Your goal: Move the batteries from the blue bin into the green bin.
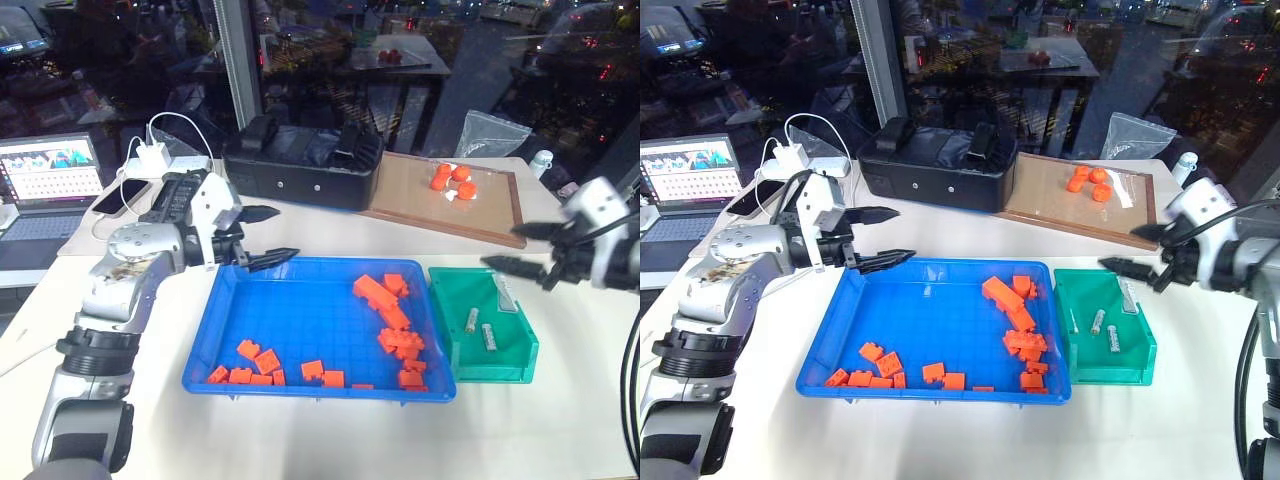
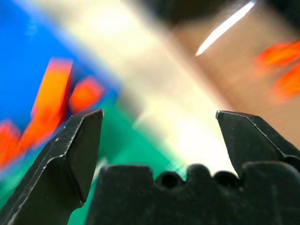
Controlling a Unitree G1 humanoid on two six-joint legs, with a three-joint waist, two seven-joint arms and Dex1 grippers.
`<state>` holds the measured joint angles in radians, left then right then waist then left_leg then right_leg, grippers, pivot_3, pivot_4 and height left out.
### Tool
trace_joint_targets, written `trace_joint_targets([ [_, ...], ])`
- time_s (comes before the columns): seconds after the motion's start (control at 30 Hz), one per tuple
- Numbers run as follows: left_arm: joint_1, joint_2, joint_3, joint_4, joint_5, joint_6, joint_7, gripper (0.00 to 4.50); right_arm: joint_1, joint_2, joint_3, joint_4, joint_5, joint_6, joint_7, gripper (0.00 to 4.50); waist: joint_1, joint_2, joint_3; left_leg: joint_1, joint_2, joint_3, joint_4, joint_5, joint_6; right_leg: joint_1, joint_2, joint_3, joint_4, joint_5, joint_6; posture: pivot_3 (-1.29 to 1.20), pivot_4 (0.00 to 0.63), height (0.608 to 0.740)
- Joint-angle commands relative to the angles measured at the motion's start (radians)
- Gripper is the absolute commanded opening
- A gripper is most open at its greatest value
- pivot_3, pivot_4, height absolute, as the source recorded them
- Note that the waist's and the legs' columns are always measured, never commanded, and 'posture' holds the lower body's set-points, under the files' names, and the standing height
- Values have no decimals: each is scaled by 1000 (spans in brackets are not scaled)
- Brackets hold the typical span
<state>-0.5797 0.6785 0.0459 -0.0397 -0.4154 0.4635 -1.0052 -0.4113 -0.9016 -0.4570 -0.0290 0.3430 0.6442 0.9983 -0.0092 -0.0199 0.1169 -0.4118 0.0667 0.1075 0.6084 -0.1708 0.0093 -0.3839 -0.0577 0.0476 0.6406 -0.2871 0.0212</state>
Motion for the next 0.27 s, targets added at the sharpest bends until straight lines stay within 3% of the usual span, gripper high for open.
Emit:
trace_joint_targets([
  [0.03, 58, 18, 93, -13, -35, 15, 39, 4500, 93, 52, -156, -25, 54, -47, -74, 4467, 1, 0, 0, 0, 0, 0, 0, 0, 0, 0, 0, 0, 0, 0, 0, 0, 150, 735],
  [0.27, 132, -22, 141, 19, -79, 56, 81, 4500, 251, 154, -186, -62, 60, -111, -170, 4467, 4, 0, 0, 3, -1, 1, 1, 0, 0, 4, -2, 0, 0, 1, 1, 0, 150, 735],
])
